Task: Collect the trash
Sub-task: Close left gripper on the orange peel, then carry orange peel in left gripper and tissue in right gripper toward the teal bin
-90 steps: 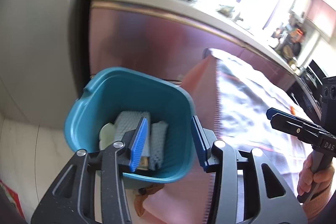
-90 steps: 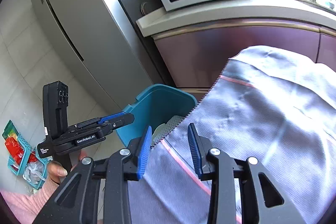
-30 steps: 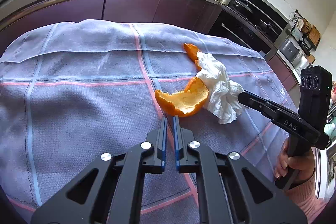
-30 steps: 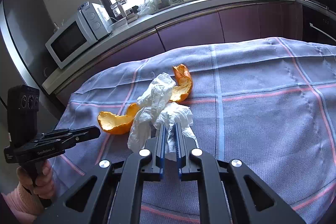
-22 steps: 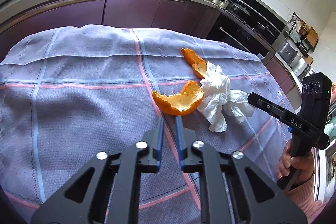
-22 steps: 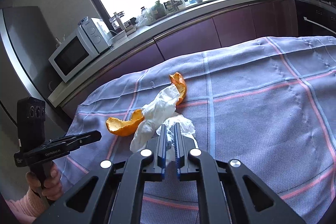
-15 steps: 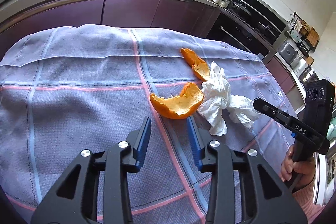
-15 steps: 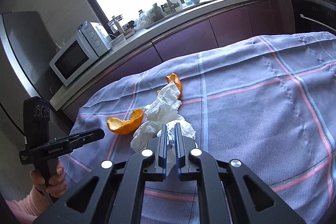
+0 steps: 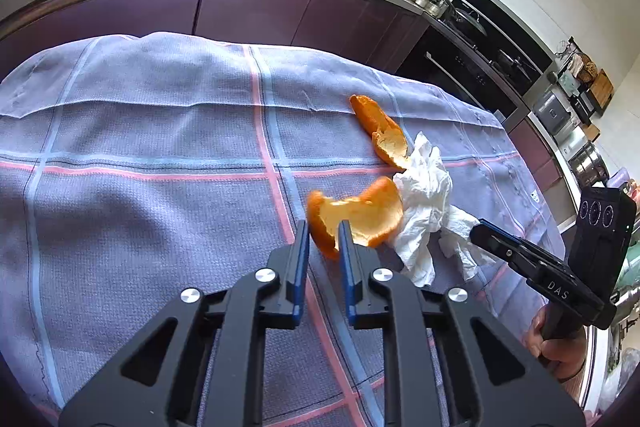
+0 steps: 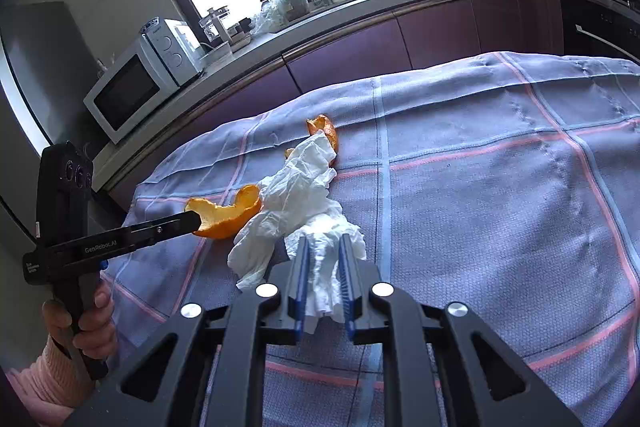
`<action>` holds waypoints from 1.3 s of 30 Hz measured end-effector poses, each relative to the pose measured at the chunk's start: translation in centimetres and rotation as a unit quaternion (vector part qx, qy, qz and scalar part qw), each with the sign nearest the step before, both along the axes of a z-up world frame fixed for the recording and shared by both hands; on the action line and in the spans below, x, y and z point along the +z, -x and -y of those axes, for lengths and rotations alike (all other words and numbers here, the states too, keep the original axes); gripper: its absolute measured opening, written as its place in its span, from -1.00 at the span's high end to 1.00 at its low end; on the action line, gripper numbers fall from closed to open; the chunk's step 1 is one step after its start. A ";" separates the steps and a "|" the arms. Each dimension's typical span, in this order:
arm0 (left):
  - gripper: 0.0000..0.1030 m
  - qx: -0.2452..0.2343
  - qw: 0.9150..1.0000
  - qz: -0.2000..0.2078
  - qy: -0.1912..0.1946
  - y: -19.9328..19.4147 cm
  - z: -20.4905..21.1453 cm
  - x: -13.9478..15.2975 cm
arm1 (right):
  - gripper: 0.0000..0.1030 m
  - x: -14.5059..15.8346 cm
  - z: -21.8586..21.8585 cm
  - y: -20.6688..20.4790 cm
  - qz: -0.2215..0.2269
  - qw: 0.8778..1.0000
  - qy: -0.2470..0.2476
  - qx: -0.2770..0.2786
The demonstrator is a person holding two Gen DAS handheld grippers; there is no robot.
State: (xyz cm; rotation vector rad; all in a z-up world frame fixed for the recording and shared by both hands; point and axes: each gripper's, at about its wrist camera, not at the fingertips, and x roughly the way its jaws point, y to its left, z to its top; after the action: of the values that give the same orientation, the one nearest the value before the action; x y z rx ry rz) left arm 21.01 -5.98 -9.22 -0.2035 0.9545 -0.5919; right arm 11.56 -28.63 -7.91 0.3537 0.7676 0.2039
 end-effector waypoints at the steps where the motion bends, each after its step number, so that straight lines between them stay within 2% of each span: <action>1: 0.80 0.000 1.000 -0.001 0.002 0.1 -0.1 0.0 | 0.84 0.1 0.2 0.3 0.002 1.000 -0.001 -0.002; 12: 0.82 0.007 1.000 0.024 0.011 2.6 -2.5 1.7 | 0.87 1.5 2.0 2.8 0.023 0.999 -0.011 -0.032; 23: 0.82 0.025 0.998 0.059 0.021 5.3 -6.9 4.2 | 0.87 4.7 2.6 4.9 0.076 0.996 -0.006 -0.050; 30: 0.82 0.034 0.996 0.073 0.027 7.0 -9.2 5.5 | 0.87 6.1 0.1 5.1 0.094 0.995 -0.021 -0.005; 39: 0.82 0.055 0.995 0.086 0.016 8.9 -12.2 6.4 | 0.87 5.3 -5.7 3.4 0.084 0.993 -0.046 0.072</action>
State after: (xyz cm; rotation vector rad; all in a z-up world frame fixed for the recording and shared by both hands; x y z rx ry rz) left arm 12.11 6.21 -2.82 -0.2286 0.7626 -0.5156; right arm 8.20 -22.93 -2.59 0.3635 0.6186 0.4019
